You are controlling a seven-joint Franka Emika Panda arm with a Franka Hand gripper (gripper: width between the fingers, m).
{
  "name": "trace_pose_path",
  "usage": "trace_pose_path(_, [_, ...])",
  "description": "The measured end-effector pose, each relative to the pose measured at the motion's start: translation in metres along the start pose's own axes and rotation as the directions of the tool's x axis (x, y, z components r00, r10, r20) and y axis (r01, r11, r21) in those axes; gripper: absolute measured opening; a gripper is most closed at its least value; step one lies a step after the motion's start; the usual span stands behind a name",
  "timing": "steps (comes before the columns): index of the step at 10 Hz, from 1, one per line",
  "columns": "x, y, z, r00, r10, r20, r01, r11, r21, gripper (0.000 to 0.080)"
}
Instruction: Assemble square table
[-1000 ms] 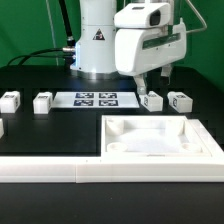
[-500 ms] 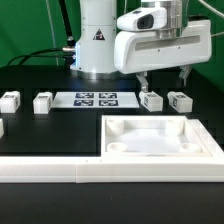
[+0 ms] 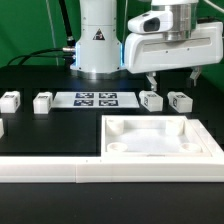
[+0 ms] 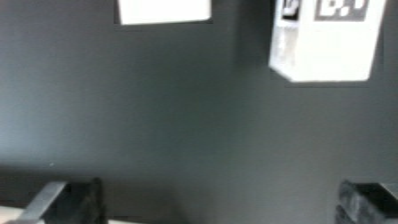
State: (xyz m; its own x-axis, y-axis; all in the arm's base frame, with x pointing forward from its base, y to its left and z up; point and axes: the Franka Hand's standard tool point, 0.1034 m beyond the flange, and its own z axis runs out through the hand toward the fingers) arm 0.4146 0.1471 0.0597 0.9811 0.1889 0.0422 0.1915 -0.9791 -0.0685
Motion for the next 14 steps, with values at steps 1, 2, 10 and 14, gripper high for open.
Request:
trace_pose_path(1, [-0.005, -0.009, 0.004, 1.0, -0.008, -0.004, 0.008, 1.0, 0.003, 0.0649])
trace_pose_path(2, [-0.01, -0.015, 0.008, 1.0, -0.018, -0.005, 0.018, 1.0, 0.007, 0.0649])
trace_pose_path(10, [-0.031, -0.024, 0.013, 0.928, 0.01, 0.372, -0.013, 1.0, 0.005, 0.0649])
trace_pose_path(14, [-0.034, -0.028, 0.013, 0.797, 0.007, 0.603, -0.018, 1.0, 0.011, 0.0649])
